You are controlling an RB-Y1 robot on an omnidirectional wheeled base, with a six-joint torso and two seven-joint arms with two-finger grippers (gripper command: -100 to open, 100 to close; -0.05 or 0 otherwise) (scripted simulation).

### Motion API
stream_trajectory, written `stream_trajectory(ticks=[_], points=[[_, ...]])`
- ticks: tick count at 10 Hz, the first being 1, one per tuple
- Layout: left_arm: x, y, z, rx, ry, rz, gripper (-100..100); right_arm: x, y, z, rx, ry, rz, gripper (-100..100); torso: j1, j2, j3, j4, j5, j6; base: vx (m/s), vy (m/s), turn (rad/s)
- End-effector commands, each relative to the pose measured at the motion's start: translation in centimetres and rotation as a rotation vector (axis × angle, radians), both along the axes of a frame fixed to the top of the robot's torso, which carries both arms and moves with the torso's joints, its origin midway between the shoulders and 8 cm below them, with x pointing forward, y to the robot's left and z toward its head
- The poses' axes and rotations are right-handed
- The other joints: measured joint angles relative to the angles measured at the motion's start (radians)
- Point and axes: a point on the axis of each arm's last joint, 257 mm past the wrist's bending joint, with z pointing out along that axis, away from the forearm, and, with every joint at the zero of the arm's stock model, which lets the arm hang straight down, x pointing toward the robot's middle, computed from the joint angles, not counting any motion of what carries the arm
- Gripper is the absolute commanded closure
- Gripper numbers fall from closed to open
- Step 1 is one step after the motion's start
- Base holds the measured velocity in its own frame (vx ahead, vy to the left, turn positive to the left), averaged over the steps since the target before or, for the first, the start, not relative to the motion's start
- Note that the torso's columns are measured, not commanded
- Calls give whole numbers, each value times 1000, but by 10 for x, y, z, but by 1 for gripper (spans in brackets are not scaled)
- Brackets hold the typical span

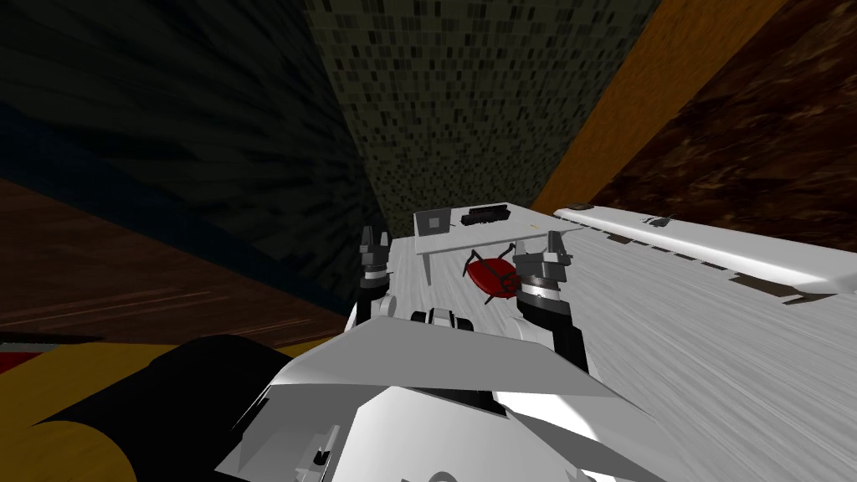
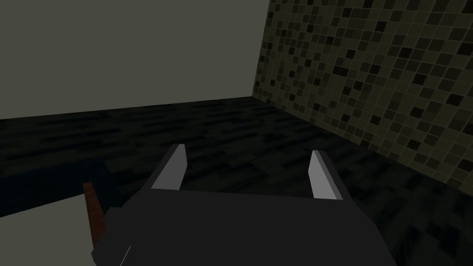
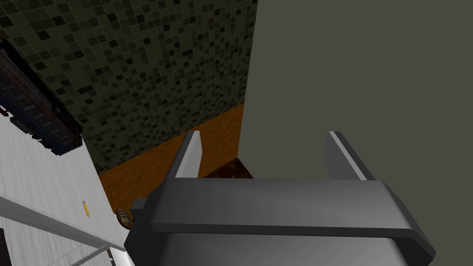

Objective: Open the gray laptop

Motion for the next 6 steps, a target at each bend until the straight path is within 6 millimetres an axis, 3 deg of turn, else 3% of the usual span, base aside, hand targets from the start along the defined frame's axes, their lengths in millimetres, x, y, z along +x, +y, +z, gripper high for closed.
stream_trajectory(ticks=[1, 5, 6], points=[[12, -8, -10, 66, 38, -32, -100, 0, 0, 0, 0, 1, 0, 0, -1, 34, -69, 33, 0, 0, -6, -33, -16], [51, -12, -40, 169, 143, -61, -100, 0, 0, 0, 0, 1, 0, 0, -1, 47, -94, 47, 0, 0, -16, -69, -23], [51, -12, -40, 169, 143, -61, -100, 0, 0, 0, 0, 1, 0, 0, -1, 46, -94, 47, 0, 0, -6, -59, -6]])
